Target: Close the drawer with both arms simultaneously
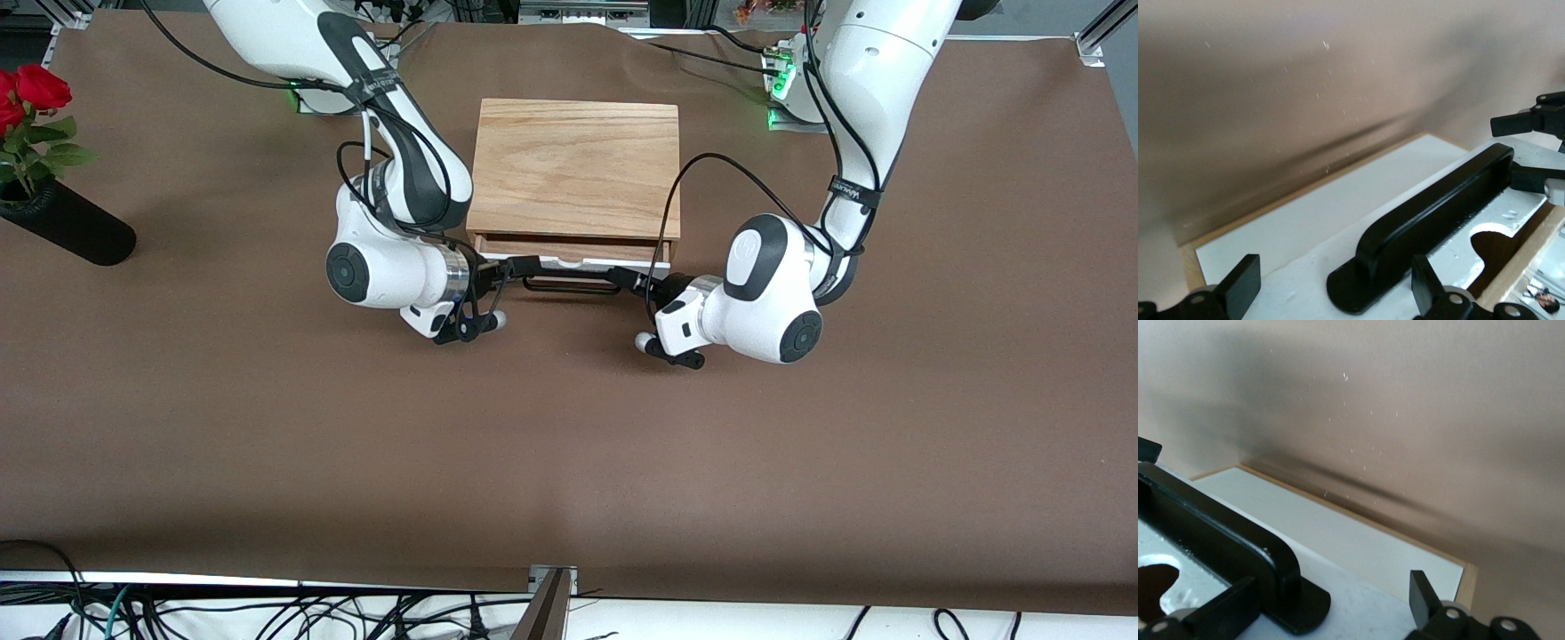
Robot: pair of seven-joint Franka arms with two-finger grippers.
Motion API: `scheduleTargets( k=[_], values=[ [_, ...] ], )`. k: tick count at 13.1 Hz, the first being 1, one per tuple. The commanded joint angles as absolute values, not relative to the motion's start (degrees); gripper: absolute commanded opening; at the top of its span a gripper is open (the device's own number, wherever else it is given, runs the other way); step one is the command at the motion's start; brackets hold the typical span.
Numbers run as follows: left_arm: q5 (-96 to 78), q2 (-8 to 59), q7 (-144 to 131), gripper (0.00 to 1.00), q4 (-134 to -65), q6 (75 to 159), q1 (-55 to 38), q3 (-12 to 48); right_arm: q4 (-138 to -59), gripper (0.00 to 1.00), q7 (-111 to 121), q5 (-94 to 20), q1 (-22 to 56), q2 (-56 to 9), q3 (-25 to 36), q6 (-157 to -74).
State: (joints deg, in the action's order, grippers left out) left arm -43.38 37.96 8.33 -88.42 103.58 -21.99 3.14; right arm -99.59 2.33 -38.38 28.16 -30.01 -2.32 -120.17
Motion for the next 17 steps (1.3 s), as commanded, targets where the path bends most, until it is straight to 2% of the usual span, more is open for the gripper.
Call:
scheduleTargets(
  k=[1, 6, 10, 12, 14, 17],
  values=[
    [-45.00, 37.88, 8.53, 1.00, -88.07, 100.56, -22.94, 2.64, -106.34, 1.00, 2.55, -39.02, 28.39, -25.93, -3.78, -120.15],
    [-45.00, 37.62, 8.35, 1.00, -87.98, 97.38, -22.68, 2.64, -108.19, 1.00, 2.11, -39.11, 28.39, -25.84, -5.27, -120.15],
    [-44.74, 37.27, 8.35, 1.00, -87.28, 96.59, -22.15, 2.55, -104.52, 1.00, 2.99, -38.59, 26.47, -26.28, -3.79, -119.19],
    [-44.12, 35.78, 8.79, 1.00, -86.75, 96.59, -21.01, 2.46, -99.69, 1.00, 2.72, -37.62, 23.66, -26.37, -3.08, -114.55],
    [-43.77, 34.63, 9.05, 1.00, -85.17, 96.59, -19.26, 2.02, -92.76, 1.00, 2.55, -32.81, 21.54, -26.37, 0.07, -104.99],
    [-30.82, 31.65, 9.05, 1.00, -81.84, 96.59, -16.01, 2.02, -85.37, 1.00, 2.55, -28.75, 20.92, -25.49, 7.09, -95.65]
  ],
)
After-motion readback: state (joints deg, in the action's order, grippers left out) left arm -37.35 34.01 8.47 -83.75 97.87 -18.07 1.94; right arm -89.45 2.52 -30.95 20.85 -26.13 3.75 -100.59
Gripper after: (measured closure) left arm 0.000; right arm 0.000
